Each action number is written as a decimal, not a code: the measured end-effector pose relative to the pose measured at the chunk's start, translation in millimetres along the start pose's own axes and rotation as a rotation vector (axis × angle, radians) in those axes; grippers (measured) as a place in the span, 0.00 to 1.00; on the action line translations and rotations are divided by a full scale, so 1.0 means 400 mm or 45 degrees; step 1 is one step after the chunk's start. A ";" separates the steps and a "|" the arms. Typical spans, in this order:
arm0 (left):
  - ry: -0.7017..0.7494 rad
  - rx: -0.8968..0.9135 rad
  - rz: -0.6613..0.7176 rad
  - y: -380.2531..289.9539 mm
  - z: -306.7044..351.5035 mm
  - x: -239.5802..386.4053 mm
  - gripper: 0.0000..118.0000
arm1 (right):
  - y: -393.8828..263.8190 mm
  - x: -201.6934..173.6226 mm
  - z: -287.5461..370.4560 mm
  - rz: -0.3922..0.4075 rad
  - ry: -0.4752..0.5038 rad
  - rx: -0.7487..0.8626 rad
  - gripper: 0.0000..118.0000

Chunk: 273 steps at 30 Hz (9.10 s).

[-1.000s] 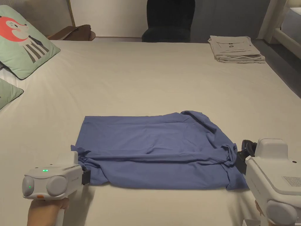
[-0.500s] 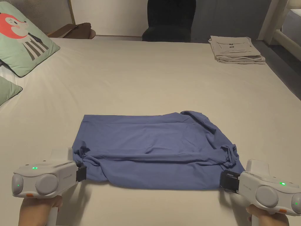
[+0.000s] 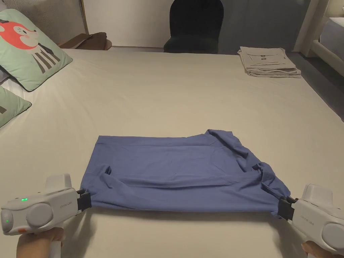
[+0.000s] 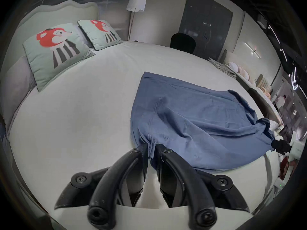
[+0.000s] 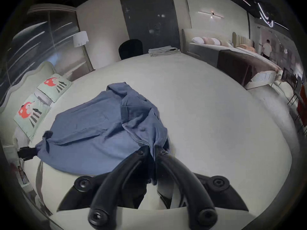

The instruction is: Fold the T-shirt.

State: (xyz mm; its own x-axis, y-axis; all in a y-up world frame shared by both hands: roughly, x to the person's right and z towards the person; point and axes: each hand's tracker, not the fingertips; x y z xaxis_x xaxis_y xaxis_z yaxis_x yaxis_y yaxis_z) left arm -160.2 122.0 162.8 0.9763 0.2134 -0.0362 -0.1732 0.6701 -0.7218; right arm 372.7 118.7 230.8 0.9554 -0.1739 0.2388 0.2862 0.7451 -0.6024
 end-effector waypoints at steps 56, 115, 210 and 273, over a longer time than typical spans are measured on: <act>-0.013 0.725 -0.376 0.063 0.191 0.264 0.00 | 0.108 -0.298 0.250 0.319 0.015 0.789 0.00; -0.061 -0.006 -0.266 0.347 -0.257 0.097 0.04 | 0.284 -0.247 -0.512 0.232 0.049 -0.212 0.41; -0.009 0.878 -0.329 0.053 0.281 0.275 0.00 | 0.101 -0.359 0.306 0.396 0.021 0.867 0.00; -0.278 -0.178 0.167 0.053 0.123 -0.305 0.07 | 0.091 -0.378 0.233 0.470 0.020 0.705 0.00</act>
State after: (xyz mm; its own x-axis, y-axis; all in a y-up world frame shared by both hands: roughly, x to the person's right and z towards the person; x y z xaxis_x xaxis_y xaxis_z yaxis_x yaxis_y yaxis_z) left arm -289.4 145.1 185.9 0.8932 0.4496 0.0032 -0.2616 0.5255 -0.8096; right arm 231.8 232.3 243.8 0.9857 0.1495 0.0781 -0.1355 0.9776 -0.1613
